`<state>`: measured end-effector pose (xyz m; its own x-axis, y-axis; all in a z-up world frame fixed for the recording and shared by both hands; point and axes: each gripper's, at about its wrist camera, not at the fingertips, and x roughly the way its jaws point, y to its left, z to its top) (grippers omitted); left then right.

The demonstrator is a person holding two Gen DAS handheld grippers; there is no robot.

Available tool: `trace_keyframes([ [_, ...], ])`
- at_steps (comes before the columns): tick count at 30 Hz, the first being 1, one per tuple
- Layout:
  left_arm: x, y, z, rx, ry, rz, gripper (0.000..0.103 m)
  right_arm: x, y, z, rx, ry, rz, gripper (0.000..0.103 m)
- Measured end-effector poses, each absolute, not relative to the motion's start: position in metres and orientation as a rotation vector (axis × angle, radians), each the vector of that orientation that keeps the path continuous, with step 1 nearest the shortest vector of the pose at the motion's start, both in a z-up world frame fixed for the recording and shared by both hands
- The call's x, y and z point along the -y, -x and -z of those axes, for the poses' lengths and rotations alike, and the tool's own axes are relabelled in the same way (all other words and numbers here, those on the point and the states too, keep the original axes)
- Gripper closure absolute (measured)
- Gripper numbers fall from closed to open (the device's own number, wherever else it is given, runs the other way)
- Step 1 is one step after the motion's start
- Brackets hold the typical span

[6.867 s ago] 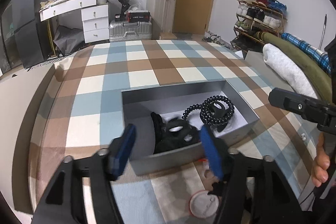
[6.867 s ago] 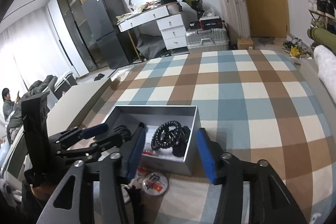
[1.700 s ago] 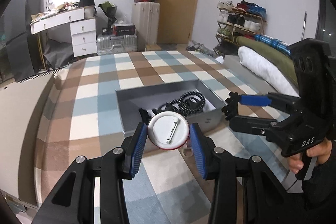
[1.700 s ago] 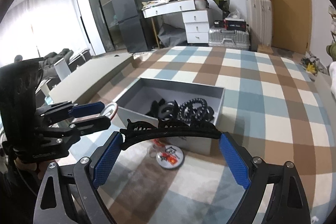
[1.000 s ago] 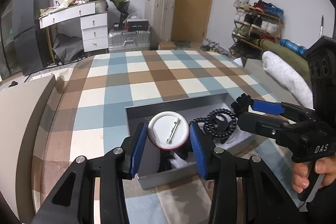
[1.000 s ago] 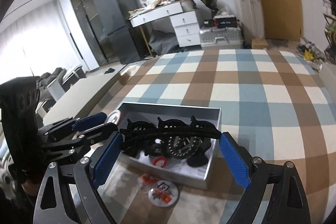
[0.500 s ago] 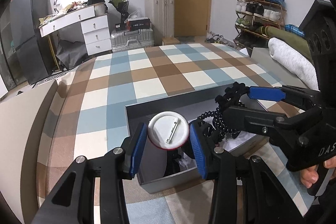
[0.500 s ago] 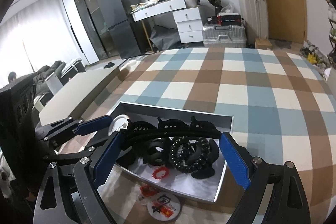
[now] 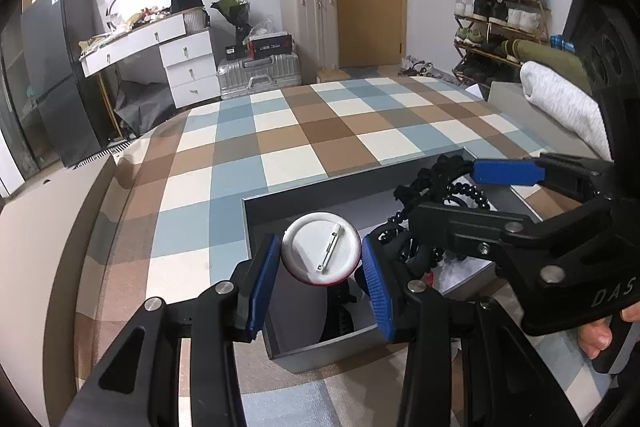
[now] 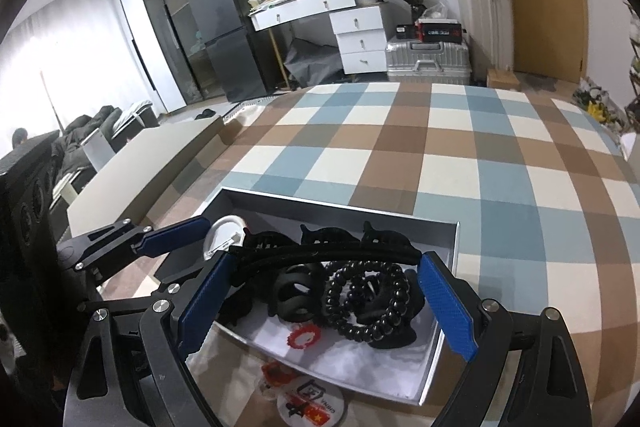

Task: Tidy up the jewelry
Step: 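Carry the badge and headband over the box and open both tools, then reach the right tool to the printed round badge and grasp it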

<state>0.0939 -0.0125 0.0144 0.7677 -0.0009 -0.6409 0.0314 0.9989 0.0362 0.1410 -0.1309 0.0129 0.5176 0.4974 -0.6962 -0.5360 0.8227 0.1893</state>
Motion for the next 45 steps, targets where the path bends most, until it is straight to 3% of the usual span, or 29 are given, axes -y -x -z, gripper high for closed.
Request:
trace_keyframes([
  [26, 0.010, -0.084, -0.021, -0.728, -0.014, 0.042, 0.065, 0.168, -0.119, -0.039, -0.797, 0.002, -0.556, 0.006],
  [29, 0.010, -0.075, -0.025, -0.720, 0.003, 0.075, 0.051, 0.178, -0.113, -0.037, -0.799, -0.028, -0.551, 0.006],
  [31, 0.011, -0.066, -0.027, -0.708, 0.002, 0.064, 0.027, 0.184, -0.109, -0.036, -0.804, -0.037, -0.552, 0.005],
  [35, 0.010, -0.055, -0.030, -0.691, 0.019, 0.079, 0.023, 0.191, -0.104, -0.034, -0.827, -0.014, -0.535, 0.002],
  [41, 0.008, -0.050, -0.032, -0.707, 0.068, 0.113, 0.002, 0.193, -0.103, -0.029, -0.874, 0.003, -0.546, 0.000],
  [45, 0.007, -0.043, -0.026, -0.709, 0.046, 0.112, 0.001, 0.184, -0.097, -0.027, -0.892, 0.073, -0.553, 0.000],
])
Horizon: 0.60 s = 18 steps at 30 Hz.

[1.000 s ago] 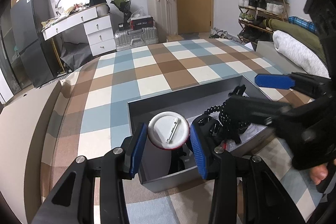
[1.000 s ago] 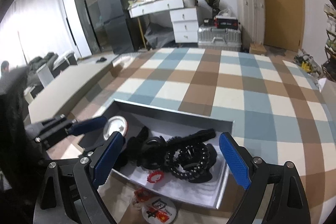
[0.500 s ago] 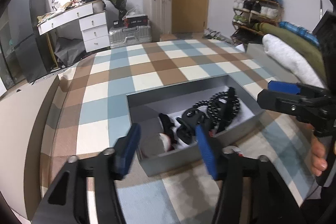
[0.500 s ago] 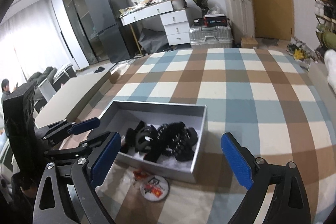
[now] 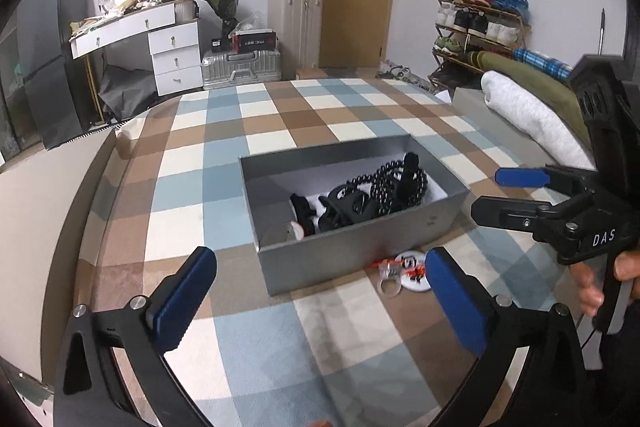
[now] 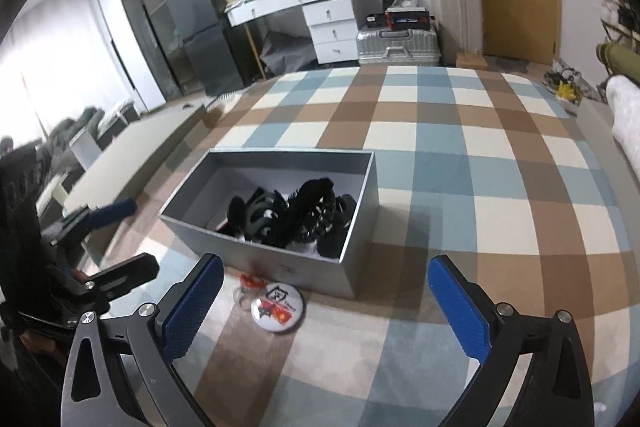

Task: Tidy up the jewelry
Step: 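Reach the right tool to the printed round badge and grasp it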

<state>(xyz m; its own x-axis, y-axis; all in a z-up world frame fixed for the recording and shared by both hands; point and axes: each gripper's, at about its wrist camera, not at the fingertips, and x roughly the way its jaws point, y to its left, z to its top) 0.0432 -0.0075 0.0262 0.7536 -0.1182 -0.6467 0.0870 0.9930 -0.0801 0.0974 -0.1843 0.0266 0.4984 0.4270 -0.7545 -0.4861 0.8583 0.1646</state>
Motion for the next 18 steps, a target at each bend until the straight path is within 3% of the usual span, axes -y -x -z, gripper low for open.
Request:
trace_keyframes([
  [18, 0.021, -0.043, -0.008, -0.748, -0.023, 0.090, 0.001, 0.158, -0.087, 0.009, -0.985, 0.233, -0.564, 0.000],
])
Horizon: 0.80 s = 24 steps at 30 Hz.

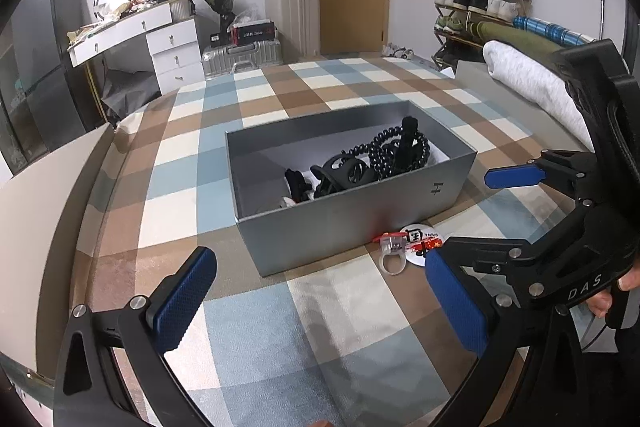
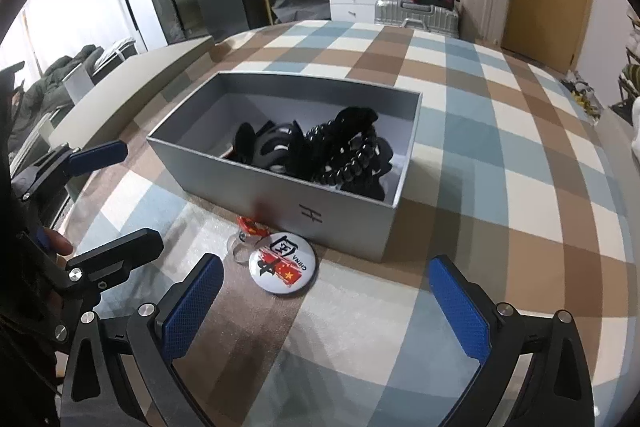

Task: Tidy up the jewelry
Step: 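Reach the right tool to the printed round badge and grasp it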

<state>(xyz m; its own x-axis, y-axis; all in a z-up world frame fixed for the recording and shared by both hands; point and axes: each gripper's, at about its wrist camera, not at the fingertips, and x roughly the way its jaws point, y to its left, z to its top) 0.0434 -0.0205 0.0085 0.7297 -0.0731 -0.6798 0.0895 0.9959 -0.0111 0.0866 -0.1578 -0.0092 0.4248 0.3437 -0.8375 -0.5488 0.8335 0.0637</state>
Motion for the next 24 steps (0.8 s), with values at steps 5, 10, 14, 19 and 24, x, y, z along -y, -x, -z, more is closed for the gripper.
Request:
trace_keyframes([
  [5, 0.019, -0.045, -0.004, -0.761, -0.016, 0.082, 0.001, 0.157, -0.088, 0.015, -1.000, 0.252, -0.552, 0.000],
  [10, 0.016, -0.045, -0.004, -0.762, -0.003, 0.071, 0.001, 0.155, -0.087, 0.018, -1.008, 0.254, -0.562, 0.000],
  [14, 0.013, -0.045, -0.004, -0.763, 0.005, 0.059, 0.001, 0.151, -0.086, 0.021, -1.013, 0.262, -0.566, 0.000],
  [19, 0.008, -0.047, -0.003, -0.770, 0.019, 0.043, 0.001, 0.147, -0.084, 0.024, -1.018, 0.274, -0.566, 0.000],
  [24, 0.006, -0.047, -0.001, -0.779, 0.030, 0.033, 0.001, 0.141, -0.085, 0.030, -1.025, 0.306, -0.539, 0.000],
])
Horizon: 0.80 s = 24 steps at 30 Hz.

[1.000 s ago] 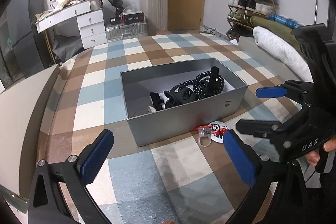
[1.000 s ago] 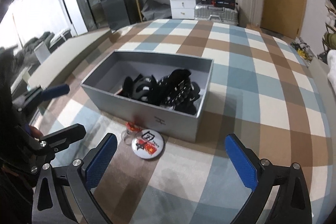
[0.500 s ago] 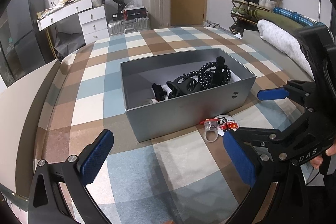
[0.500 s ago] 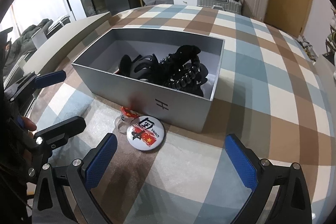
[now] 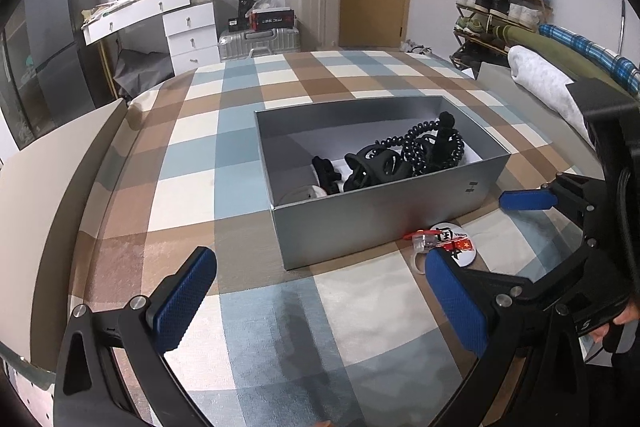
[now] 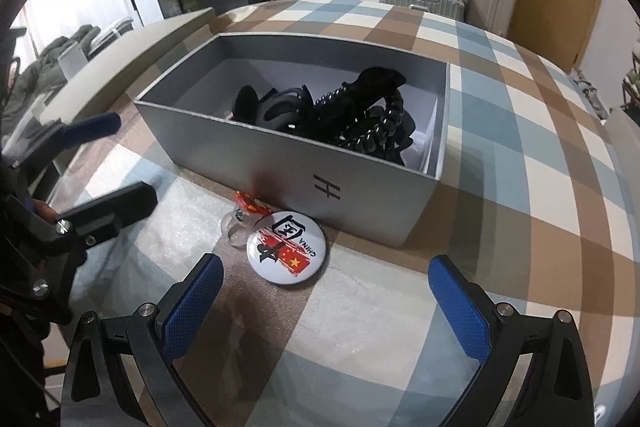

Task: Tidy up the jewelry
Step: 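Reach the right tool to the printed round badge and grasp it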

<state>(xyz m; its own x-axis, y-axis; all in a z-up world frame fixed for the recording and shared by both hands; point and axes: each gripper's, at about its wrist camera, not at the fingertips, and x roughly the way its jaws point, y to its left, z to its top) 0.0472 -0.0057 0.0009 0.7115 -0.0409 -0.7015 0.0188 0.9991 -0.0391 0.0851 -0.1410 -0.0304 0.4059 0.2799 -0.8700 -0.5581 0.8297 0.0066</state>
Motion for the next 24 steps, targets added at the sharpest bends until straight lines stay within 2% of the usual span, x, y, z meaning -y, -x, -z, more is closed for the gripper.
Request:
trace_keyframes([
  [24, 0.003, -0.049, 0.001, -0.790, 0.032, 0.023, 0.001, 0.148, -0.096, 0.037, -1.035, 0.320, -0.422, 0.000],
])
